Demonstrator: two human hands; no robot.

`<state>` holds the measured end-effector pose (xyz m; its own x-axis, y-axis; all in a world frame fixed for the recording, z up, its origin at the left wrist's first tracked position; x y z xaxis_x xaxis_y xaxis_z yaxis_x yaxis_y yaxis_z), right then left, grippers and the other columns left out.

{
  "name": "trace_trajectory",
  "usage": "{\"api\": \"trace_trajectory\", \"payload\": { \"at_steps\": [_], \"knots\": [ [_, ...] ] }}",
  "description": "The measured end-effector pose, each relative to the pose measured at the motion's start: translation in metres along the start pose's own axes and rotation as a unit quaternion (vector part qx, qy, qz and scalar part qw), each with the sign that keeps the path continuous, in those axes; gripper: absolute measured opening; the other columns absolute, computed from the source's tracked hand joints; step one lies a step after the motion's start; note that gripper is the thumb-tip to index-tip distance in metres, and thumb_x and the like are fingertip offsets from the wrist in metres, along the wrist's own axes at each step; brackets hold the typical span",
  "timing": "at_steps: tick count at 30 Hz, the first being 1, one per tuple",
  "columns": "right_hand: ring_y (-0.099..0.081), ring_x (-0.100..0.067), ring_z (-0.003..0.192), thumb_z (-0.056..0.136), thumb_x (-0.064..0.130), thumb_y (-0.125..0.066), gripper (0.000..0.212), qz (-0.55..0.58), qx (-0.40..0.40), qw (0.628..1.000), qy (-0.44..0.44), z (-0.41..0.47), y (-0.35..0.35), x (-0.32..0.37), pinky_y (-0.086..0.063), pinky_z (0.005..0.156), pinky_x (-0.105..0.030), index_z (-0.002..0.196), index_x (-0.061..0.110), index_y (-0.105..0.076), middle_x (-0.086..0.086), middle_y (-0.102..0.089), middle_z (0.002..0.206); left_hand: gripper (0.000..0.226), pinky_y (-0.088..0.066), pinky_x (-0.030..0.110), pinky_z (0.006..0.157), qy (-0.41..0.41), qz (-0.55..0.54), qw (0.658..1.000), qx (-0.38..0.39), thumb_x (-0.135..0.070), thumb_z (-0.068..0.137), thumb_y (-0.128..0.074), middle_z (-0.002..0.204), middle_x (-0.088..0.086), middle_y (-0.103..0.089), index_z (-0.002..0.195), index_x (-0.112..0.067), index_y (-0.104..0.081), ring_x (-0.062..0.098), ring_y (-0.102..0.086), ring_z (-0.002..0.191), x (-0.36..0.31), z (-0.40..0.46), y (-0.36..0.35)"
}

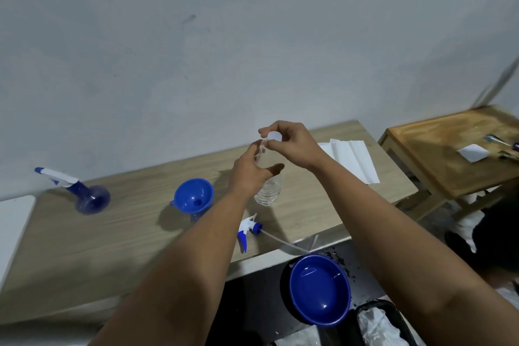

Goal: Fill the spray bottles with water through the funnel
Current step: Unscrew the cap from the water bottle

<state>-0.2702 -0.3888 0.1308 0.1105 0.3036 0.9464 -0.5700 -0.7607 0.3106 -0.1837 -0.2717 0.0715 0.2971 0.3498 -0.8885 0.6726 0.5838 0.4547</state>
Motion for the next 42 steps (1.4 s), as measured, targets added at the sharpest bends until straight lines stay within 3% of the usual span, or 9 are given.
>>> {"api": "trace_trajectory", "payload": {
  "at_steps": [5,9,12,19,25,29,33,39,42],
  "knots": [
    [-0.076,-0.019,0.092,0.072,0.033,-0.096,0.041,-0.023,-0.047,0.999,-0.011,0.002,0.005,0.001,-0.062,0.091,-0.045,0.101,0.014,-0.073,-0.004,-0.079,0.099,0.071,-0.048,0.038,0.104,0.012,-0.023,1.0,-0.002,-0.052,0.069,-0.085,0.131,-0.012,-0.06,0.13,-0.039,-0.052,0.012,-0.055,0.128,0.002,0.005,0.005],
    [-0.077,-0.027,0.104,0.084,0.013,-0.088,0.027,0.012,0.022,1.0,-0.003,0.004,0.009,0.003,-0.058,0.102,-0.049,0.107,0.004,-0.076,-0.012,-0.08,0.106,0.081,-0.049,0.041,0.104,0.013,-0.016,1.0,0.001,-0.059,0.065,-0.084,0.135,-0.011,-0.059,0.136,-0.039,-0.049,0.012,-0.055,0.128,0.003,0.005,0.005],
    [-0.076,-0.028,0.105,0.083,0.024,-0.089,0.034,-0.014,0.032,0.999,-0.017,0.005,0.009,0.005,-0.059,0.101,-0.045,0.111,0.013,-0.074,-0.01,-0.08,0.107,0.076,-0.048,0.04,0.105,0.008,-0.018,1.0,0.003,-0.053,0.068,-0.086,0.134,-0.01,-0.06,0.134,-0.038,-0.051,0.012,-0.055,0.127,0.0,0.006,0.003],
    [-0.076,-0.012,0.099,0.087,0.012,-0.085,0.033,-0.05,0.113,0.992,-0.034,0.012,0.013,0.017,-0.058,0.099,-0.031,0.118,0.009,-0.074,-0.007,-0.079,0.112,0.07,-0.048,0.035,0.101,-0.003,-0.018,1.0,0.009,-0.052,0.069,-0.085,0.131,-0.012,-0.061,0.13,-0.04,-0.053,0.011,-0.055,0.123,0.001,0.004,0.003],
    [-0.073,-0.02,0.102,0.082,0.028,-0.09,0.03,-0.189,0.073,0.979,0.011,0.016,0.013,0.029,-0.059,0.096,-0.041,0.104,0.013,-0.077,0.0,-0.075,0.106,0.068,-0.047,0.032,0.097,0.001,-0.026,1.0,0.01,-0.048,0.07,-0.087,0.127,-0.014,-0.062,0.129,-0.038,-0.054,0.011,-0.056,0.123,0.0,0.005,0.004],
    [-0.071,-0.014,0.095,0.087,0.024,-0.085,0.029,-0.191,0.086,0.978,0.02,0.019,0.019,0.041,-0.058,0.09,-0.031,0.113,0.012,-0.079,0.013,-0.069,0.102,0.077,-0.048,0.033,0.098,0.008,-0.028,1.0,0.008,-0.049,0.07,-0.086,0.129,-0.012,-0.062,0.137,-0.034,-0.051,0.012,-0.056,0.122,0.001,0.006,0.005],
    [-0.06,-0.004,0.073,0.094,0.022,-0.077,0.026,-0.082,0.026,0.996,0.016,0.023,0.038,0.035,-0.051,0.074,-0.015,0.12,0.021,-0.078,0.011,-0.064,0.097,0.079,-0.05,0.035,0.1,0.005,-0.033,0.999,0.009,-0.049,0.067,-0.086,0.129,-0.012,-0.063,0.137,-0.035,-0.051,0.012,-0.059,0.12,0.003,0.008,0.005],
    [-0.057,-0.014,0.069,0.091,0.024,-0.081,0.007,-0.009,-0.118,0.987,-0.11,-0.011,0.056,-0.069,-0.047,0.073,-0.034,0.094,0.025,-0.075,0.009,-0.064,0.077,0.083,-0.049,0.039,0.106,0.006,-0.036,0.999,0.007,-0.047,0.065,-0.088,0.131,-0.011,-0.063,0.137,-0.034,-0.052,0.009,-0.059,0.12,0.006,0.01,0.003],
    [-0.063,-0.016,0.068,0.077,0.032,-0.091,0.026,-0.083,-0.125,0.966,-0.209,-0.042,0.037,-0.141,-0.053,0.073,-0.037,0.08,0.022,-0.067,0.005,-0.069,0.075,0.083,-0.046,0.037,0.109,0.004,-0.036,0.999,0.006,-0.046,0.065,-0.089,0.133,-0.011,-0.063,0.138,-0.034,-0.051,0.009,-0.057,0.125,0.007,0.011,0.002]
  ]
}}
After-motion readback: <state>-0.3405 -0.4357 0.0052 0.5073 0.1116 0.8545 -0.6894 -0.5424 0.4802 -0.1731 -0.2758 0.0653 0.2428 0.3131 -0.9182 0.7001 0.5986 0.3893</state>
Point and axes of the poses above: each hand's wrist, its own z-axis towards the middle knuckle, its own y-axis out of the back of the hand, x = y × z, the point moved 5 cm from there along z, towards the middle knuckle
